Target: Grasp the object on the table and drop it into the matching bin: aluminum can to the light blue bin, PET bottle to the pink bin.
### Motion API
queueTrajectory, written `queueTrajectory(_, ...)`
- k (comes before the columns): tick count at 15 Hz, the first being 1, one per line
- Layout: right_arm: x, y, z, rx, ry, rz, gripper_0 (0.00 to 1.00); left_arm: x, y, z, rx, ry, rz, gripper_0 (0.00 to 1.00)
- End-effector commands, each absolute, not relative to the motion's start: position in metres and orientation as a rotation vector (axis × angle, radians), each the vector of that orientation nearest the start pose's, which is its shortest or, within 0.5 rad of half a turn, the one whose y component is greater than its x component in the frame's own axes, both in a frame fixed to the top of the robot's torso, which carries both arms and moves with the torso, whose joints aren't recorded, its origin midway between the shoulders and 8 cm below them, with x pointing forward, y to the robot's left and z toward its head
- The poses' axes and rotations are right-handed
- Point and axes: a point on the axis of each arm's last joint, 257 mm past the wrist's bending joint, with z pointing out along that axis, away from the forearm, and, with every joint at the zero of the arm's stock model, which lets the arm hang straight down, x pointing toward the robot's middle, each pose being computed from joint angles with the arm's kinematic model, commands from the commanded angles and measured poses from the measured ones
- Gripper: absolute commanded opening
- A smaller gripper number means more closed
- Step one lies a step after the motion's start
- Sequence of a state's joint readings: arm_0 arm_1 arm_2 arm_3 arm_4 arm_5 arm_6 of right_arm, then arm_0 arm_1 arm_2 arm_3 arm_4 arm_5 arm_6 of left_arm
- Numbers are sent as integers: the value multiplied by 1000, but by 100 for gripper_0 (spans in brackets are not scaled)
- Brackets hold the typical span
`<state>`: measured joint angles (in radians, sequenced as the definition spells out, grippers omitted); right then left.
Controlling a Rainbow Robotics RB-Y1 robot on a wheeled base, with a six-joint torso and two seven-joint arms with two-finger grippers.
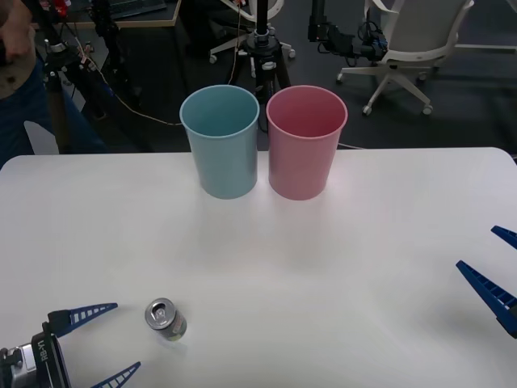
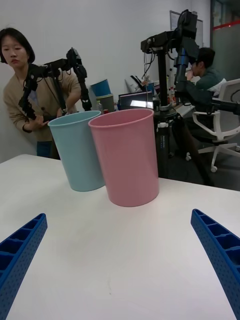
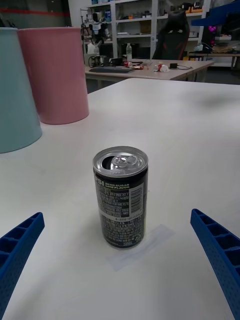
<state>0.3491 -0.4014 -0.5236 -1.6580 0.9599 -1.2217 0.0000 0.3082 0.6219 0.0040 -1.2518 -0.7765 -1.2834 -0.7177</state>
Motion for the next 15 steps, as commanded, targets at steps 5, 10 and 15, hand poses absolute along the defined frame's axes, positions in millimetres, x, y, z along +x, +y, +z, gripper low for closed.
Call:
queueTrajectory(5, 342, -330, -169, -465, 1441, 567, 100, 305, 234, -334, 912, 1418, -580, 100)
queueTrajectory(10, 342, -330, -169, -465, 1441, 567, 100, 318, 209, -338, 902, 1408, -594, 100)
queueTrajectory(15, 342, -330, -169, -465, 1441, 567, 100, 329, 197, -337, 896, 1406, -598, 100)
